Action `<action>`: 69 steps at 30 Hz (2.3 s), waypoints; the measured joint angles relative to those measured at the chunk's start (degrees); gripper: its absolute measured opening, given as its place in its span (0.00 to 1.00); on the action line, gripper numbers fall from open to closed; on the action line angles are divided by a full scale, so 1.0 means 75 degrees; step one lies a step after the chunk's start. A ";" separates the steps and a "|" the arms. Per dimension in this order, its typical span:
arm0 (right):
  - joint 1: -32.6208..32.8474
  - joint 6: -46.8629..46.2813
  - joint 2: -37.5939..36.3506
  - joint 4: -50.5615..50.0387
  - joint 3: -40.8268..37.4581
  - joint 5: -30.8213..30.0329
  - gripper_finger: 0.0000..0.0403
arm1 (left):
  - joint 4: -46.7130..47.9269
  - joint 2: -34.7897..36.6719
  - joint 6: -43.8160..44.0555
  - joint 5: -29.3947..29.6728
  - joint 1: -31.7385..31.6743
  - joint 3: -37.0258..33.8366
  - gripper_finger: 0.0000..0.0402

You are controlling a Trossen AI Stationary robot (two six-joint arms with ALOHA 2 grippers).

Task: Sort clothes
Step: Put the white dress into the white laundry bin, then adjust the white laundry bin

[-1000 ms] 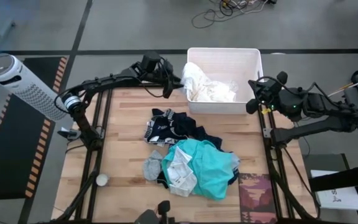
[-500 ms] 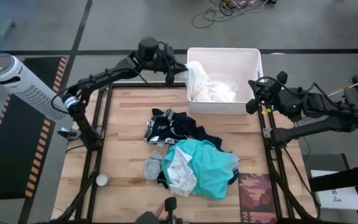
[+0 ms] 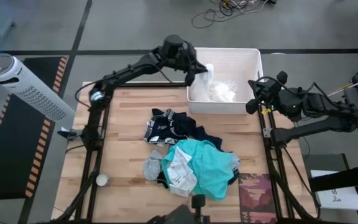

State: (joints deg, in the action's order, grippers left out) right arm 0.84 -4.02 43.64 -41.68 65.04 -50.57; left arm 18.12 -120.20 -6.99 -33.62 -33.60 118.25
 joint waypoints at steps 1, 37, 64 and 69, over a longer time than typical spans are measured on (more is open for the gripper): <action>0.0000 -0.0006 0.0000 0.0002 0.0000 0.0000 0.00 | 0.0282 -0.0228 -0.0007 -0.0001 0.0021 0.0361 0.00; -0.3841 -0.1512 0.1380 -0.0967 0.0009 -0.0047 0.00 | 0.2239 -0.0054 -0.0821 0.0628 -0.0676 0.1236 0.01; -0.5968 -0.3656 0.3516 -0.2950 -0.0026 -0.0894 0.00 | -0.3646 0.4966 -0.0830 0.2009 -0.0994 -0.6518 0.00; -0.5955 -0.4143 0.3946 -0.3250 -0.0025 -0.0585 0.00 | -0.3949 0.5654 -0.0801 0.2042 -0.1220 -0.7312 0.00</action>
State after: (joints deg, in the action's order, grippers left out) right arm -43.82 -35.09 73.23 -66.05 64.85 -54.95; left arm -11.50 -77.79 -12.99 -18.31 -42.76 63.41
